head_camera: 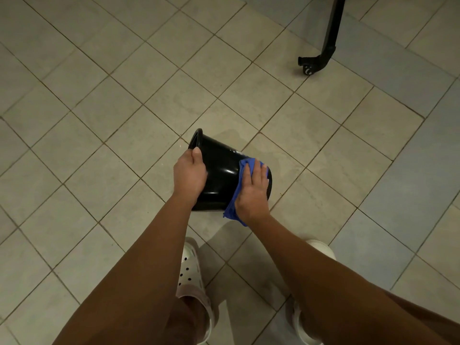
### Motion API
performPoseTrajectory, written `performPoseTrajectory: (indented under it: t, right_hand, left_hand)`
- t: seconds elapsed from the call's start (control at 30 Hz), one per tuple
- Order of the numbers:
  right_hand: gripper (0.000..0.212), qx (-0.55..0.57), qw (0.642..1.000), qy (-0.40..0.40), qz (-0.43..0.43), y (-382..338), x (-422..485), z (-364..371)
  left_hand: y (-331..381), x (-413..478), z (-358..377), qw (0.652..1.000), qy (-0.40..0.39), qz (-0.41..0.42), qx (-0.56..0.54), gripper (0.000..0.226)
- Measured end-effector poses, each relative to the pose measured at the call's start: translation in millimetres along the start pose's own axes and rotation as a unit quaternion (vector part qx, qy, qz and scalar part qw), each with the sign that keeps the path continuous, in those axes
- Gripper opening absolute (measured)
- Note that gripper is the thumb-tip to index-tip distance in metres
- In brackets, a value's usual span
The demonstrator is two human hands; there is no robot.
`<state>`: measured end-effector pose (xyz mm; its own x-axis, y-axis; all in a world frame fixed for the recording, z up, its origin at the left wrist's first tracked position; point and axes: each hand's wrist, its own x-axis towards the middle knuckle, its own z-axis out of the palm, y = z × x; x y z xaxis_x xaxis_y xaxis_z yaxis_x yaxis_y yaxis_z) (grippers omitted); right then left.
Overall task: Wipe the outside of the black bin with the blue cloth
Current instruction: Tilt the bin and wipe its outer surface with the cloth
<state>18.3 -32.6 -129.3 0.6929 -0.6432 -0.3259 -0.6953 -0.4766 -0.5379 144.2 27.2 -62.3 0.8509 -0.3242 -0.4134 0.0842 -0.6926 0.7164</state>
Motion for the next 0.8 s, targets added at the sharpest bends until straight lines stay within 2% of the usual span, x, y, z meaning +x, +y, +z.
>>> performPoseTrajectory:
  t: [0.1,0.2,0.27,0.33,0.5,0.63,0.73,0.8]
  right_hand:
    - [0.088,-0.030,0.995,0.026,-0.094,-2.5,-8.2,11.6]
    - [0.091,-0.061,0.988,-0.010,-0.141,8.5,4.6,3.5]
    - [0.084,-0.044,0.992,-0.036,-0.117,15.1,14.8,-2.9]
    - [0.079,-0.012,0.998,-0.045,-0.053,23.3,24.8,-6.9]
    - [0.088,-0.010,0.997,-0.054,0.058,18.4,16.7,-6.7]
    - [0.099,-0.056,0.998,-0.010,0.011,-1.7,-7.1,10.4]
    - [0.104,-0.092,0.994,-0.040,-0.043,7.3,1.0,6.8]
    - [0.103,-0.094,0.993,-0.061,-0.040,13.9,9.5,-0.6]
  left_hand:
    - [0.3,1.4,-2.5,1.000,-0.001,-0.016,-0.003,0.034]
    - [0.5,2.9,-3.1,0.999,0.000,-0.028,-0.015,0.037]
    - [-1.4,3.6,-3.6,0.999,0.001,-0.028,-0.022,0.039]
    - [-3.2,2.9,-3.3,1.000,0.004,-0.021,-0.021,0.039]
    - [-0.7,2.3,-2.1,1.000,-0.003,-0.019,-0.021,0.039]
    - [-1.9,5.0,-4.4,0.999,0.000,-0.035,-0.019,0.040]
    - [-3.2,7.0,-4.8,0.998,0.008,-0.050,-0.034,0.042]
    - [-2.9,6.7,-4.1,0.998,0.007,-0.050,-0.037,0.043]
